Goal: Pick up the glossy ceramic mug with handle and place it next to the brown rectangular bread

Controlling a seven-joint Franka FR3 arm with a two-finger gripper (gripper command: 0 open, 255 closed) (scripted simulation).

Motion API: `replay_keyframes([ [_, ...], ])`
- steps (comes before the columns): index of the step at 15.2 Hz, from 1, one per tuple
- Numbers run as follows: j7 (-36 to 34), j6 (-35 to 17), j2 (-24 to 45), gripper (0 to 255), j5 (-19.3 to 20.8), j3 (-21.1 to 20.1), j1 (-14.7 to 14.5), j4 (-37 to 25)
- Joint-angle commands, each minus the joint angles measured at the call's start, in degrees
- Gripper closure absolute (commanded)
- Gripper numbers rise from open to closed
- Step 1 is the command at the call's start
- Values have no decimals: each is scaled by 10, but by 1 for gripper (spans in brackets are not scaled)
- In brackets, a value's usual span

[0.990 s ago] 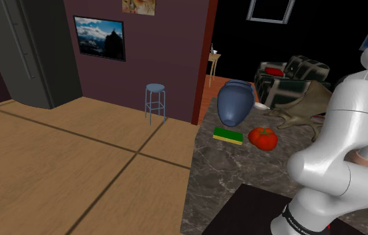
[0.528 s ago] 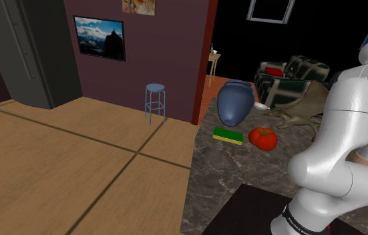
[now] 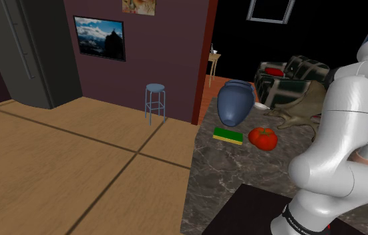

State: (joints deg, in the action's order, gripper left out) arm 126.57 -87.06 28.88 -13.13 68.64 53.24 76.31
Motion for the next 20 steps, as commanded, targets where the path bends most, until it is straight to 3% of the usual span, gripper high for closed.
replay_keyframes([
  [1, -2, -19, -3, 255, 2, 3, -10, 23],
  [10, -9, -90, -5, 255, 2, 5, -39, 104],
  [20, -11, -162, 6, 255, -10, -4, -50, 174],
])
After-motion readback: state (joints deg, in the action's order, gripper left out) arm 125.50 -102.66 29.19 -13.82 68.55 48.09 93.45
